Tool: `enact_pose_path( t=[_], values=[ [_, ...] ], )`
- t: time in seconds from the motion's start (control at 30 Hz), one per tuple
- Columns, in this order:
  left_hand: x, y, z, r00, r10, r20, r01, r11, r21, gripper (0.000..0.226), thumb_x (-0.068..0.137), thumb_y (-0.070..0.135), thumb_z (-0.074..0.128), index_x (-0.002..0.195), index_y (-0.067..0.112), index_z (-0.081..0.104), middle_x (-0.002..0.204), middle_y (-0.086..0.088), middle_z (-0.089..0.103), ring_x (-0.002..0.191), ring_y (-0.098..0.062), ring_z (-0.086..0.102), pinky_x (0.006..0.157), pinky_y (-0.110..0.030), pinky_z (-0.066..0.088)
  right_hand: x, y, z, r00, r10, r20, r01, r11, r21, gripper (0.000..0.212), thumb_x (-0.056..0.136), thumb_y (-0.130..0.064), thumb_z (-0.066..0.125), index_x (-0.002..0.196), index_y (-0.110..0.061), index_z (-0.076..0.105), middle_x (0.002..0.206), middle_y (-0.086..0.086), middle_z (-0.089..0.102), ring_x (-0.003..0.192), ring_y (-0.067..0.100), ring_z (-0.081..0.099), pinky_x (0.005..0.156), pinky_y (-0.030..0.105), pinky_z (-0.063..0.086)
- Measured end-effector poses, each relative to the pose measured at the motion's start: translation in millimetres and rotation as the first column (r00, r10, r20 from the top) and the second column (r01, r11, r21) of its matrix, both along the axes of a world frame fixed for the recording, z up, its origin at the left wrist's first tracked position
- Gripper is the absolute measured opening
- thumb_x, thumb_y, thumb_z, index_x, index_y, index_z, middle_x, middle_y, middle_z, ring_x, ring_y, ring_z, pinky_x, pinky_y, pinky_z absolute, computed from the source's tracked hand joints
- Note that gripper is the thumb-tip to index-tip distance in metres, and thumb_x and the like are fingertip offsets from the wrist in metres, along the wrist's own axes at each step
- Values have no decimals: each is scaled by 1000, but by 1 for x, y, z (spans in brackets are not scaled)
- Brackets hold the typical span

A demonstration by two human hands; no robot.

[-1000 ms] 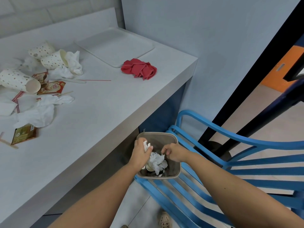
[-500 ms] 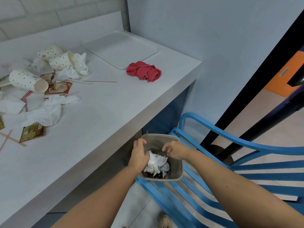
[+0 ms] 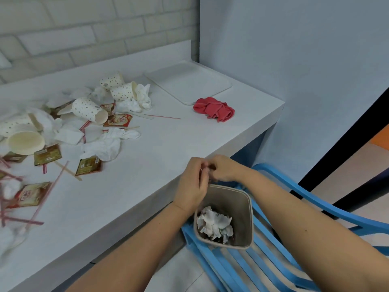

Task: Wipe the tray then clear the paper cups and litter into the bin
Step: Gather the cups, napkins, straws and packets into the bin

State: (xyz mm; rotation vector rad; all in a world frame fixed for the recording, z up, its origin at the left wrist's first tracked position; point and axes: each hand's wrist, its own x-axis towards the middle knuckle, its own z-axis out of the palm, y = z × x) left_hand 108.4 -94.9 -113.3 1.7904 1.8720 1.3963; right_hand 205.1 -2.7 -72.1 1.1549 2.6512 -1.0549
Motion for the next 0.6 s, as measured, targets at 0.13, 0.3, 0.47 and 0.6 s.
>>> enact_pose_path(
  t=[0.13,0.3,0.47,0.6],
  values=[
    [-35,-6,19,995,94,-28,-94,995,19,10,92,8,46,97,4,54,89,4,48,71,1,48,66,-2,34,-35,-8,20,996,31,-81,-30,1000,9,31,88,-17,56,59,-17,45,55,-2,44,53,12,43,58,24,36],
    [-90,-27,30,965,243,-101,-247,969,-30,9,92,7,48,100,5,54,95,3,46,74,-8,45,64,-7,35,-85,-18,29,979,113,-172,-102,992,73,13,89,-19,58,83,-12,67,60,-11,48,55,4,42,55,16,33],
    [-143,-47,35,912,368,-182,-396,906,-152,17,91,8,51,107,6,54,114,-6,46,97,-15,46,81,-17,34,-139,-25,24,958,165,-233,-138,982,128,14,87,-13,60,97,-8,69,75,-7,52,66,9,48,59,13,37],
    [-180,-49,41,808,473,-352,-567,786,-246,32,90,19,56,120,11,52,134,-9,40,118,-28,38,95,-33,34,-177,-24,22,961,153,-232,-112,977,182,18,87,-6,57,103,-4,67,92,1,50,83,14,48,72,19,37]
  ],
)
